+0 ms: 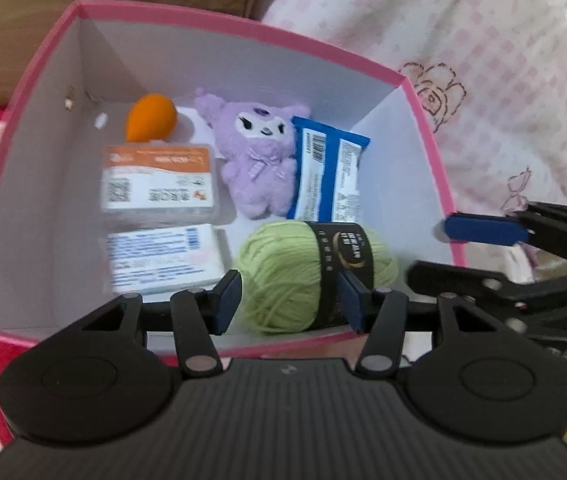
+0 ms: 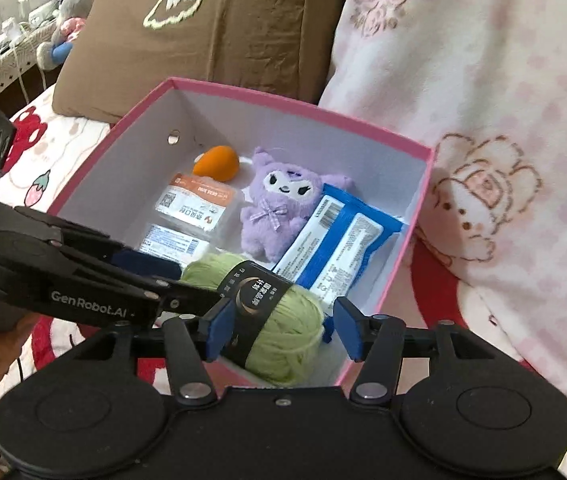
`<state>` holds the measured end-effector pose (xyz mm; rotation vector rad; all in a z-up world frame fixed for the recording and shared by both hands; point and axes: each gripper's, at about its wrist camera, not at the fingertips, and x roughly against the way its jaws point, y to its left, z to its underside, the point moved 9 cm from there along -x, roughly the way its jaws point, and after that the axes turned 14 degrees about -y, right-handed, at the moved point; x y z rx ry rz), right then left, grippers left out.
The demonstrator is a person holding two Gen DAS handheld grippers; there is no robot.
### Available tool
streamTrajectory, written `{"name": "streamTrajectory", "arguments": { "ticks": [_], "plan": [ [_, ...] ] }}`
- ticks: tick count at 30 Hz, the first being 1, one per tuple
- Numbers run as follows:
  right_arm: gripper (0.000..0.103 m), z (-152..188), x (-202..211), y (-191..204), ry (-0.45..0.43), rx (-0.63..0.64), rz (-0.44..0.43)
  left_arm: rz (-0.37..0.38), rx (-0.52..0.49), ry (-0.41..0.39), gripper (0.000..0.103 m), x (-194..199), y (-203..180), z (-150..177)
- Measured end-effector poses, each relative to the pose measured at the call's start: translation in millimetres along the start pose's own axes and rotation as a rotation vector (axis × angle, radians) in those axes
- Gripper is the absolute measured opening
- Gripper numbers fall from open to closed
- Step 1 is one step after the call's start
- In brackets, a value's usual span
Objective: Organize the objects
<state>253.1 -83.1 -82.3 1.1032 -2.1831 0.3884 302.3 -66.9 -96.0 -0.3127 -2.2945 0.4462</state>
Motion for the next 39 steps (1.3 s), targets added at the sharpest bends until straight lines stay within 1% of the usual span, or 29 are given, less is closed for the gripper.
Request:
{"name": "streamTrajectory", "arguments": {
  "ticks": [2, 4, 6, 8, 11, 12, 13, 18, 23, 28, 34, 39],
  "plan": [
    [0.063, -0.7, 13.3, 2.1, -0.029, -0.022, -0.008, -0.015, -0.001, 0.002, 0.053, 8.2, -0.9, -4.2],
    [0.065, 0.5, 21.1, 5.4, -0.045, -0.024, 0.002, -0.008, -0.008, -0.012, 0.055, 18.5, -5.6, -9.9],
    [0.067, 1.7, 29.2, 11.2, -0.067, -0.017, 0.003, -0.019, -0.022, -0.024, 0.058, 29.3, -10.2, -14.4],
    [0.069, 3.1, 36.8, 16.3, -0.092, -0.017, 0.010, -0.042, -0.040, -0.029, 0.059, 40.3, -13.0, -16.8],
    [0.072, 4.0, 47.9, 22.9, -0.128, -0.023, 0.024, -0.077, -0.066, -0.033, 0.066, 56.4, -16.2, -19.3],
    [0.074, 3.2, 51.1, 24.4, -0.145, -0.027, 0.034, -0.093, -0.074, -0.034, 0.067, 62.2, -16.6, -20.2],
    [0.076, 2.3, 55.5, 25.5, -0.159, -0.040, 0.041, -0.110, -0.082, -0.038, 0.068, 68.6, -16.6, -21.3],
    [0.080, -2.9, 71.7, 32.5, -0.204, -0.095, 0.052, -0.165, -0.106, -0.062, 0.078, 99.8, -13.9, -24.4],
    [0.082, -5.2, 86.0, 42.2, -0.220, -0.103, 0.076, -0.204, -0.122, -0.085, 0.085, 128.8, -7.7, -22.5],
    [0.084, -5.8, 100.7, 53.1, -0.223, -0.106, 0.098, -0.227, -0.123, -0.102, 0.087, 154.2, -2.5, -20.1],
    [0.085, -3.4, 118.5, 62.6, -0.225, -0.101, 0.128, -0.249, -0.149, -0.105, 0.090, 173.9, -2.3, -16.1],
    [0.087, 0.8, 127.8, 66.9, -0.216, -0.139, 0.126, -0.269, -0.183, -0.115, 0.092, 185.8, -4.3, -12.3]
  ]
}}
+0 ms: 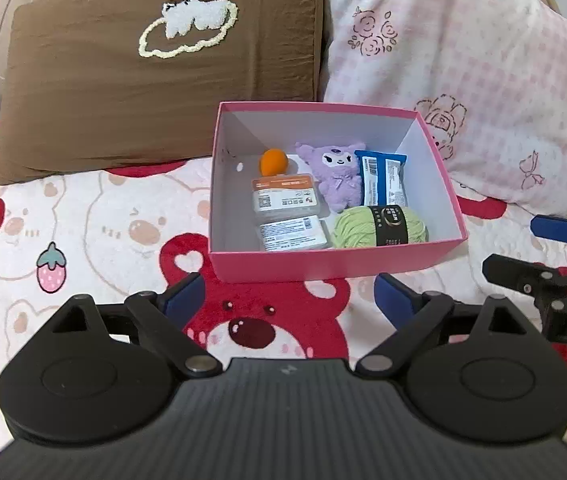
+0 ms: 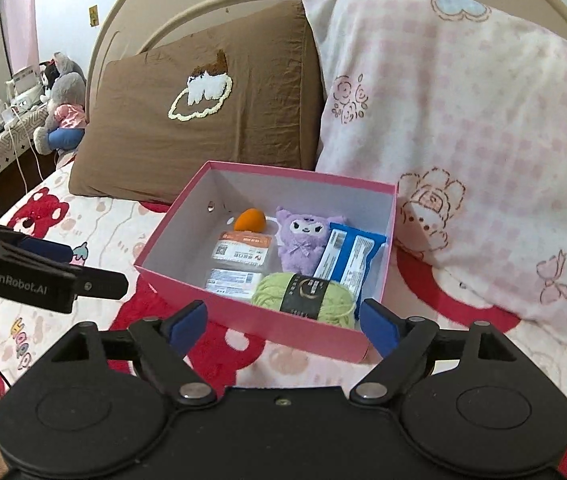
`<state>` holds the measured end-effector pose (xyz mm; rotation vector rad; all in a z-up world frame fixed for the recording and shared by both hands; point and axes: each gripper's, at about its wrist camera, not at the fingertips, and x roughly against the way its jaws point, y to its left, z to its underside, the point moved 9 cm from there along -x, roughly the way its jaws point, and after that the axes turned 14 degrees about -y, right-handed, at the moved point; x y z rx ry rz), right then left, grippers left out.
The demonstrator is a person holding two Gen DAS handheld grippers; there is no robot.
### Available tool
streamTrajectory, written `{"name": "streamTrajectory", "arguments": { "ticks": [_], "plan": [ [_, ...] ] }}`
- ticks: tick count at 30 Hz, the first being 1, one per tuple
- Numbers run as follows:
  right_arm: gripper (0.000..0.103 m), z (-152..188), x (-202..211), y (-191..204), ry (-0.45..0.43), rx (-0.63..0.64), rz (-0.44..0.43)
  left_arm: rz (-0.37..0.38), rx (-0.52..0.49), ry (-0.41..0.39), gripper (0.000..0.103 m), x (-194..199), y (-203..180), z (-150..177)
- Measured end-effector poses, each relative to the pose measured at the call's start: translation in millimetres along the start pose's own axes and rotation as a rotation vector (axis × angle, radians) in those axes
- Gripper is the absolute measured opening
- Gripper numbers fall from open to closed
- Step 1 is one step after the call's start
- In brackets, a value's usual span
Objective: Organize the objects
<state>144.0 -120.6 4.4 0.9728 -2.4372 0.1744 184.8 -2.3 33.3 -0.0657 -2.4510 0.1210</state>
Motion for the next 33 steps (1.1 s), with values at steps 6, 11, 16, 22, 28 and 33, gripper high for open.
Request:
{"name": "streamTrajectory", "arguments": {
  "ticks": [6, 11, 16, 22, 28, 33],
  "plan": [
    [0.090, 3.5, 6.3, 3.6, 0.017, -0.013, 0.025, 0.015, 0.005, 0.003, 0.093, 12.6, -1.2, 10.6],
    [0.094, 7.0, 14.4, 6.0, 0.031, -0.028, 0.028, 0.020, -0.029, -0.028, 0.095, 28.7, -4.4, 12.6],
    [0.100, 11.9, 22.4, 7.3, 0.047, -0.037, 0.029, 0.025, -0.015, -0.037, 0.100, 34.1, -4.7, 16.0],
    [0.103, 15.9, 29.1, 10.0, 0.048, 0.003, 0.054, 0.029, 0.026, 0.012, 0.103, 28.9, -3.0, 27.0],
    [0.103, 22.9, 26.1, -2.9, 0.064, -0.041, 0.091, 0.028, 0.052, 0.040, 0.103, 21.7, 2.8, 34.8],
    [0.103, 31.2, 23.8, -10.7, 0.094, -0.060, 0.121, 0.017, 0.053, 0.033, 0.103, 22.6, 6.8, 33.2]
  ]
}}
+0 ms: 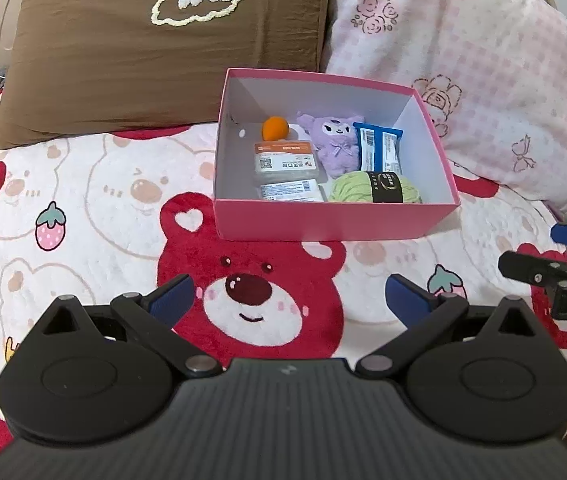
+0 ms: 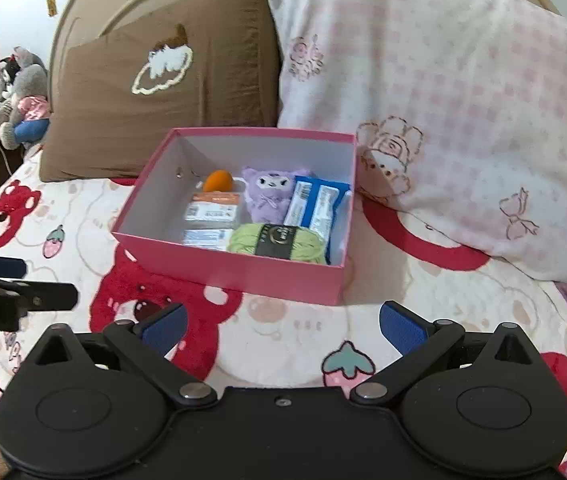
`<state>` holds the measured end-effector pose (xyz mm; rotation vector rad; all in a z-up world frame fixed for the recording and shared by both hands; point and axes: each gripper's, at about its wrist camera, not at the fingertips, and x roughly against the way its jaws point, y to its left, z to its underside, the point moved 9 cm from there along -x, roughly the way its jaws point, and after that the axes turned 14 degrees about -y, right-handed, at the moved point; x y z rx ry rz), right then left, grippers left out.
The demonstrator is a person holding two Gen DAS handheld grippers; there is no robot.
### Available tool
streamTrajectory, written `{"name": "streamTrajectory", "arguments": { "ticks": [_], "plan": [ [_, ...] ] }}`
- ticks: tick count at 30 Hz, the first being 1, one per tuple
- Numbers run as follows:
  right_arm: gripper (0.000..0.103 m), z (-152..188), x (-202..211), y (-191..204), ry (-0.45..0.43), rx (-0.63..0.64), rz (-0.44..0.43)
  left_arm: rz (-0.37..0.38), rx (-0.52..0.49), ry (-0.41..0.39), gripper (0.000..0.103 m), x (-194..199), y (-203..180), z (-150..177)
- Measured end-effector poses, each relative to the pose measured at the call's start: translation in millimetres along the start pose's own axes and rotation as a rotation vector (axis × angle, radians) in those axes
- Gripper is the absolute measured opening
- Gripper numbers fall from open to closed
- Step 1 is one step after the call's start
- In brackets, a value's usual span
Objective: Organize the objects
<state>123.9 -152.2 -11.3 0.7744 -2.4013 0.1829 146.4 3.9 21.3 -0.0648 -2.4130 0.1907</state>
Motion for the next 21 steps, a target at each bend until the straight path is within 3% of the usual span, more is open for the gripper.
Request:
{"name": "streamTrajectory", "arguments": {
  "ticks": [7, 21],
  "plan": [
    [0.103, 4.5, -0.7, 3.5, 0.019, 0.000, 0.005, -0.026, 0.014, 0.043, 0.103, 8.1, -0.1, 1.7],
    [0.103, -1.2, 6.5, 8.0, 0.018, -0.004, 0.011, -0.060, -0.029, 0.054, 0.103, 11.7, 3.7, 8.0]
  ]
}}
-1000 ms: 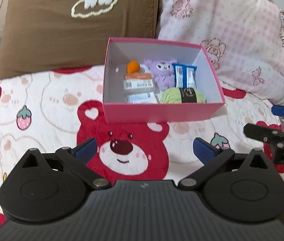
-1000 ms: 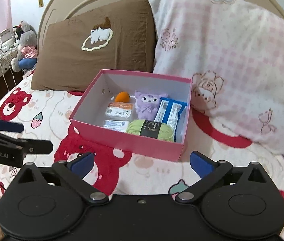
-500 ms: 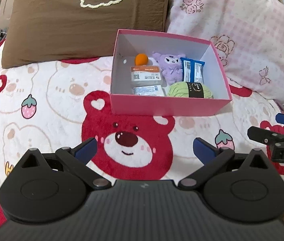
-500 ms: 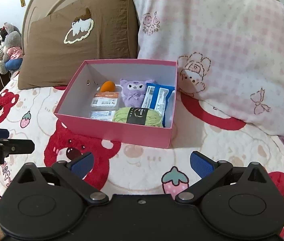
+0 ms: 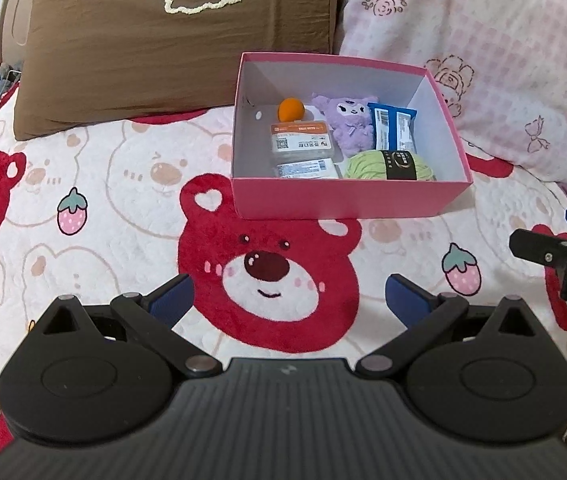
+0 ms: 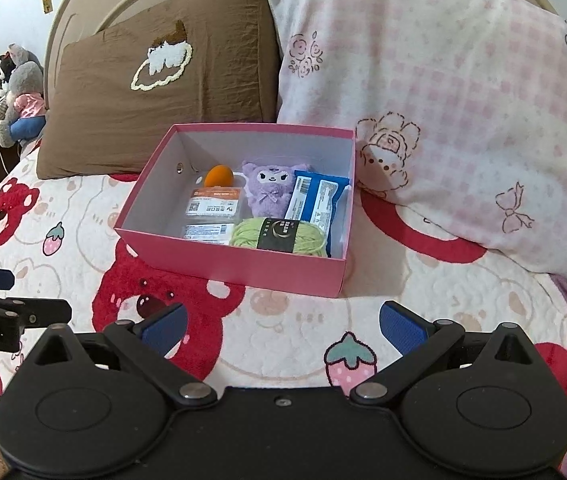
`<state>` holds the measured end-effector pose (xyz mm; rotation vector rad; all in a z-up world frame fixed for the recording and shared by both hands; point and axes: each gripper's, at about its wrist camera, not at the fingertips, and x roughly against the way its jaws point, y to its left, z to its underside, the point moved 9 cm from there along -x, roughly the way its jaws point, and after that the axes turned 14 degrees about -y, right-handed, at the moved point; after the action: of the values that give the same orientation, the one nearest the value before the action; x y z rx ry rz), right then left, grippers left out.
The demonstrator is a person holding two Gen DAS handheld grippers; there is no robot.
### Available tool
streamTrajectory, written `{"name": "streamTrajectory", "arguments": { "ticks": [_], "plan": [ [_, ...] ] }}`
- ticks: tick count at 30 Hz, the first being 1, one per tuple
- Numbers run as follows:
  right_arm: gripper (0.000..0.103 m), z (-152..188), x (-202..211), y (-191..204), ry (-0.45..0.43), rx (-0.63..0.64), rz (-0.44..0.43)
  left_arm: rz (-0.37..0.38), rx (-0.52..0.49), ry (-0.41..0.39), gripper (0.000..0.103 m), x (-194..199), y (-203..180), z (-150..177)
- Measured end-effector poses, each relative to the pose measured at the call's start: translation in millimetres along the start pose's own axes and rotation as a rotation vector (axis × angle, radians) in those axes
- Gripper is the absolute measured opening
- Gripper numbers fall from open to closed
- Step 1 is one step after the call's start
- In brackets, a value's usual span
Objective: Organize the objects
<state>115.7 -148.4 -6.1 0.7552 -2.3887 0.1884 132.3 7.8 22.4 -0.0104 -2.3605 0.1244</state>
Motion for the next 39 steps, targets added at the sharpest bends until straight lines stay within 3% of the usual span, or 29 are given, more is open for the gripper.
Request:
{"name": "streamTrajectory", "arguments": {
  "ticks": [27, 33, 39],
  "plan": [
    [0.103, 2.2, -2.2, -7.9, 0.014, 0.000, 0.028, -0.011, 0.002, 0.034, 0.103, -8.4, 3.9, 4.7],
    [0.103, 2.3, -2.2, -8.7, 0.015, 0.001, 0.031, -0.051, -0.056, 0.053, 0.103, -13.6, 3.9, 6.1],
    [0.103, 2.6, -2.9, -8.4, 0.020, 0.002, 0.031, -0.044, -0.060, 0.052, 0.103, -13.4, 3.1, 4.4]
  ]
}}
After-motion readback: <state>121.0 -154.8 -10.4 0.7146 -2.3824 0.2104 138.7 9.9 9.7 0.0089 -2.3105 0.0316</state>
